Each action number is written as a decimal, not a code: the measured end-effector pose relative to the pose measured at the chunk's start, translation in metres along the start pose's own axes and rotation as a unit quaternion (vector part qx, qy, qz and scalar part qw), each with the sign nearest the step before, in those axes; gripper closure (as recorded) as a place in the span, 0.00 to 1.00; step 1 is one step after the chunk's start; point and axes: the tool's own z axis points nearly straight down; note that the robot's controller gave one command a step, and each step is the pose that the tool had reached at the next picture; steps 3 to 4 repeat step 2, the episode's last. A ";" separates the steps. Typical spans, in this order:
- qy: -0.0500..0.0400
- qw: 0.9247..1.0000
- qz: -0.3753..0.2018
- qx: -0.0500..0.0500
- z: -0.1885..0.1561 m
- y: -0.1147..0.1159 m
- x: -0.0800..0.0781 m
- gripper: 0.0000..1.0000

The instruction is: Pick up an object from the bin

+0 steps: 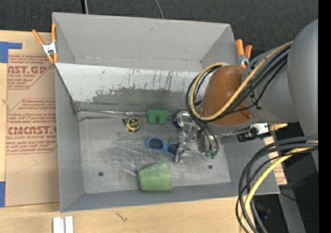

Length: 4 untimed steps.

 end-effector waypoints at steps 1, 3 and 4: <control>0.000 1.000 -0.017 0.001 -0.084 0.008 0.003 1.00; -0.001 1.000 -0.007 0.001 -0.171 0.004 -0.012 1.00; -0.001 1.000 -0.007 0.001 -0.171 0.004 -0.012 1.00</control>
Offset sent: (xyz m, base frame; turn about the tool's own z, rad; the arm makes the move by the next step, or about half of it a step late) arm -0.0047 0.0067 0.0802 -0.0317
